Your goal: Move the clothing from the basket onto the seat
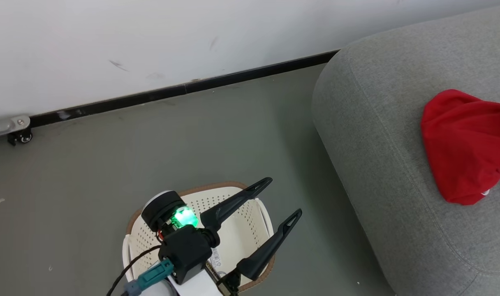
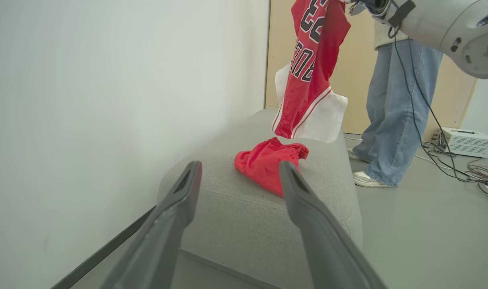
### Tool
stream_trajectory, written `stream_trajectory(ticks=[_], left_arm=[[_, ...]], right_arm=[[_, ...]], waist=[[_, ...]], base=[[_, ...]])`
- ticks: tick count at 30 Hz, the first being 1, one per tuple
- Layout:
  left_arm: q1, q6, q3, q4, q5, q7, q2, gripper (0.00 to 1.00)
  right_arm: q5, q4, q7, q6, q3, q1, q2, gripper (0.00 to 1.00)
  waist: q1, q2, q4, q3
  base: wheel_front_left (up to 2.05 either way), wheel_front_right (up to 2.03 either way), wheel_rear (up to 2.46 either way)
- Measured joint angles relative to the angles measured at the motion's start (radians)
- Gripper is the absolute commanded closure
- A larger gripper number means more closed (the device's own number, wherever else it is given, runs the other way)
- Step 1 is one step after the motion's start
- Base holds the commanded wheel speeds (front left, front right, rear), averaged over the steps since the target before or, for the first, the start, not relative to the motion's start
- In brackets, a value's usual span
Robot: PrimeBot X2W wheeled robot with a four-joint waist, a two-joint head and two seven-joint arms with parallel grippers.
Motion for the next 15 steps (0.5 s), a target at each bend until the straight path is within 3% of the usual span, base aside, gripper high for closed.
stream_trajectory(ticks=[5, 15], left_arm=[[-0.029, 0.000, 0.002, -0.023, 0.001, 0.009, -0.001, 0.00], [-0.080, -0.002, -0.011, -0.049, 0.017, 0.019, -0.005, 0.00]], right_arm=[[-0.016, 0.099, -0.021, 0.000, -0.071, 0.043, 0.000, 1.00], [-0.050, 0.214, -0.065, 0.000, -0.097, 0.129, 0.090, 1.00]], waist=[[0.0000, 0.0001, 0.023, 0.034], [0.0000, 0.0000, 0.062, 0.102]], base=[[0.00, 0.00, 0.00], [0.00, 0.00, 0.00]])
